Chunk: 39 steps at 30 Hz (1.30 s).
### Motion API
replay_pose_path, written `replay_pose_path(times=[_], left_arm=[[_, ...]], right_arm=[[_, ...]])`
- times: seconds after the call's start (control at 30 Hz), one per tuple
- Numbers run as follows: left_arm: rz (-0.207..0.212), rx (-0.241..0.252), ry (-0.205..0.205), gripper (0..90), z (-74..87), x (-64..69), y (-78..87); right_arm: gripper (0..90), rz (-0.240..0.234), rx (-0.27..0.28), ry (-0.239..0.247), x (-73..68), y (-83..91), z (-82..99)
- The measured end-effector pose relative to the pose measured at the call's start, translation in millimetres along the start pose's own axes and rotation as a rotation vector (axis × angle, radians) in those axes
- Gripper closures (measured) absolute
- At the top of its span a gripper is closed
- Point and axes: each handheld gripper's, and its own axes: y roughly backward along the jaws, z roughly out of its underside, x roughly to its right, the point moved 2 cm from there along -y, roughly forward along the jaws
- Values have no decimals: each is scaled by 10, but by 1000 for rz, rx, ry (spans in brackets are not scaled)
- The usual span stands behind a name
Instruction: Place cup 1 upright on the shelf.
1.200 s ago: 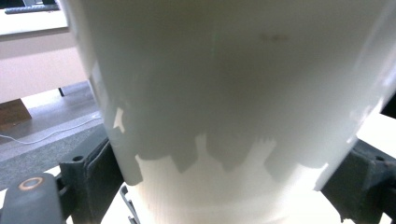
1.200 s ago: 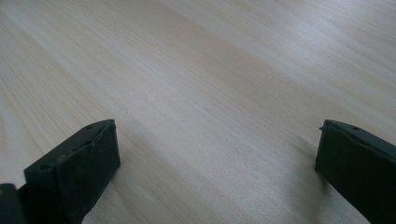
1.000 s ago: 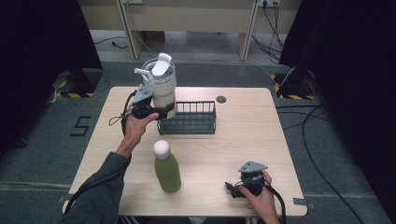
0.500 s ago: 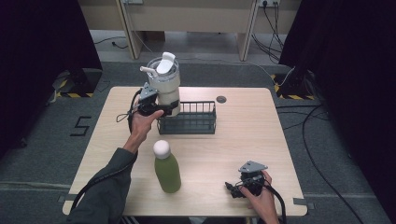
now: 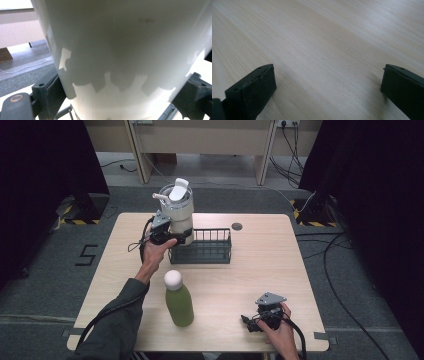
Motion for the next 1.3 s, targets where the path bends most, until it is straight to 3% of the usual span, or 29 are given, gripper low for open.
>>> replay_pose_path(times=[0.53,0.57,0.63,0.7,0.8,0.97,1.1,1.13,1.17,1.3], left_arm=[[4,-23,4,108,150,1,-65],[4,-10,21,109,159,13,-78],[3,-28,1,108,180,-1,-73],[6,-18,19,108,199,10,-88],[8,-32,4,108,229,-1,-93],[6,-21,23,108,259,13,-125],[2,-20,17,108,281,22,-140],[4,-40,-5,108,292,9,-132],[4,-30,11,108,299,20,-145],[1,-34,15,108,335,18,-162]], right_arm=[[3,0,0,-1,0,0,0],[2,0,0,-1,0,0,0],[3,0,0,-1,0,0,0],[2,0,0,0,0,0,0],[2,-1,0,-1,0,0,0],[3,0,0,-1,0,0,0],[3,0,0,-1,0,0,0],[3,0,0,-1,0,0,0],[3,-1,0,-1,0,0,0],[2,0,1,-1,-1,-1,0]])
